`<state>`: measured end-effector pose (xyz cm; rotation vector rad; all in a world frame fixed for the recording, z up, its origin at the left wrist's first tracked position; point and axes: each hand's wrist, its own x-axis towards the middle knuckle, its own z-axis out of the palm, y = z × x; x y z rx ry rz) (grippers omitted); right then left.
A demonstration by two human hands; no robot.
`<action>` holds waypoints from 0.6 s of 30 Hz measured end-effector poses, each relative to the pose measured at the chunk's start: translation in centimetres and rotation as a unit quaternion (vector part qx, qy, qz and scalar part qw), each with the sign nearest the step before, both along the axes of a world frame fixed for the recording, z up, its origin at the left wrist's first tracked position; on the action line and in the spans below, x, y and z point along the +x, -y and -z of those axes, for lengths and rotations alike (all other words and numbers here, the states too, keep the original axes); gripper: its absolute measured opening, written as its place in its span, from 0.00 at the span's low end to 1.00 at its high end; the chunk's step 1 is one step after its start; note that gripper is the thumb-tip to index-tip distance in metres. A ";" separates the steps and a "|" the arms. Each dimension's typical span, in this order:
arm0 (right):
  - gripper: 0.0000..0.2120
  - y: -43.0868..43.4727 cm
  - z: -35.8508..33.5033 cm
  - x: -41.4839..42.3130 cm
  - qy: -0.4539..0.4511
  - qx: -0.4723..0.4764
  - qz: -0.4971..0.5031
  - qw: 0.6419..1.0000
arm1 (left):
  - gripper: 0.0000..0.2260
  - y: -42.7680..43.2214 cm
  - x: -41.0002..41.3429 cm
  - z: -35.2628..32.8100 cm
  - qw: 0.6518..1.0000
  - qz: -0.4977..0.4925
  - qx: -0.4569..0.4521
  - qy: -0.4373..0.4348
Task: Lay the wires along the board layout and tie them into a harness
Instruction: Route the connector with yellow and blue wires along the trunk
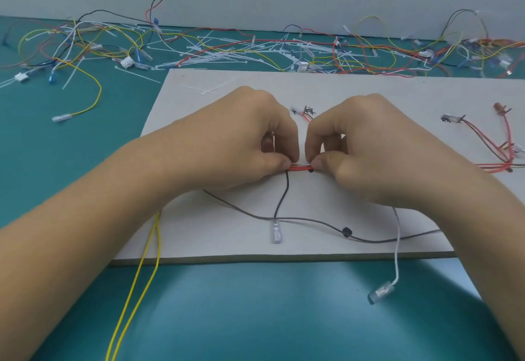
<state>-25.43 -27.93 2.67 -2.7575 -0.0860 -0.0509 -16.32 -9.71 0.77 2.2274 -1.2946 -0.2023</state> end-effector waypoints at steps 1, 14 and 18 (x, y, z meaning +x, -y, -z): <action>0.08 0.0 0.0 0.1 0.002 -0.001 -0.002 1.000 | 0.05 0.1 -0.1 -0.1 1.000 0.001 0.001 0.012; 0.06 -1.1 -0.3 -0.2 -0.057 0.223 0.032 0.973 | 0.07 -6.0 2.6 -1.4 0.992 -0.100 0.071 -0.023; 0.09 0.0 -0.4 -0.4 -0.089 0.212 0.062 0.971 | 0.07 -6.1 2.7 -1.1 0.992 -0.104 0.062 -0.024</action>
